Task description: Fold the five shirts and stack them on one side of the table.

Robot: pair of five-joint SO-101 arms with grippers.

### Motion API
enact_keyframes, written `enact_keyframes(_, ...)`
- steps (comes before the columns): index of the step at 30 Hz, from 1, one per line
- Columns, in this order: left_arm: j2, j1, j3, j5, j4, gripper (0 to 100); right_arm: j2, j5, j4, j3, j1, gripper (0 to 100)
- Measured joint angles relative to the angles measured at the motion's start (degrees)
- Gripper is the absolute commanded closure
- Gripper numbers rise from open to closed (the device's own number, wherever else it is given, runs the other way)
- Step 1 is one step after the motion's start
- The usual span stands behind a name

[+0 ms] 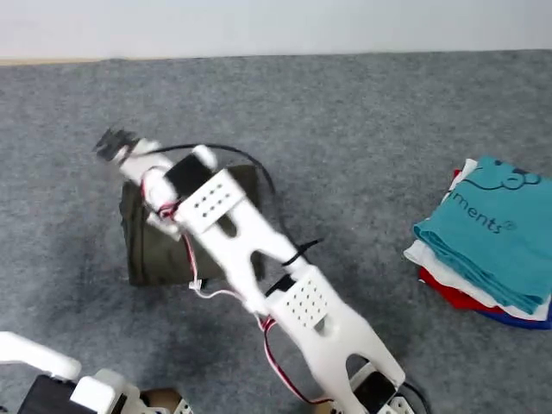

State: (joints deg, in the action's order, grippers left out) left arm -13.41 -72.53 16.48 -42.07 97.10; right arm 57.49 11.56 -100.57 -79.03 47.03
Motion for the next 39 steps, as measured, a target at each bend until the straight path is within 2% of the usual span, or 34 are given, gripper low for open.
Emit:
enact_keyframes(6,0.00,5.01,-5.19,3.25,1.67,97,0.00,-8.35,-0.09,0.00,-8.62,97.6)
enact_keyframes(10,0.00,8.18,-6.95,5.71,1.67,97,0.00,-14.68,-0.09,0.00,-12.31,86.6)
enact_keyframes(16,0.00,11.96,-6.95,8.00,1.67,97,0.00,-25.05,-0.09,2.29,-11.69,71.0)
enact_keyframes(22,0.00,12.31,-6.95,8.09,1.67,97,0.00,-38.86,-0.09,7.82,-7.74,62.4)
enact_keyframes(33,0.00,12.31,-6.95,8.09,1.67,97,0.09,-41.67,10.29,21.27,-6.86,62.8)
enact_keyframes(35,0.00,12.31,-6.95,8.09,1.67,97,1.32,-41.67,10.73,21.27,-6.77,67.3)
enact_keyframes(39,0.00,12.31,-6.95,8.09,1.67,97,3.52,-41.67,9.93,20.40,-6.51,85.5)
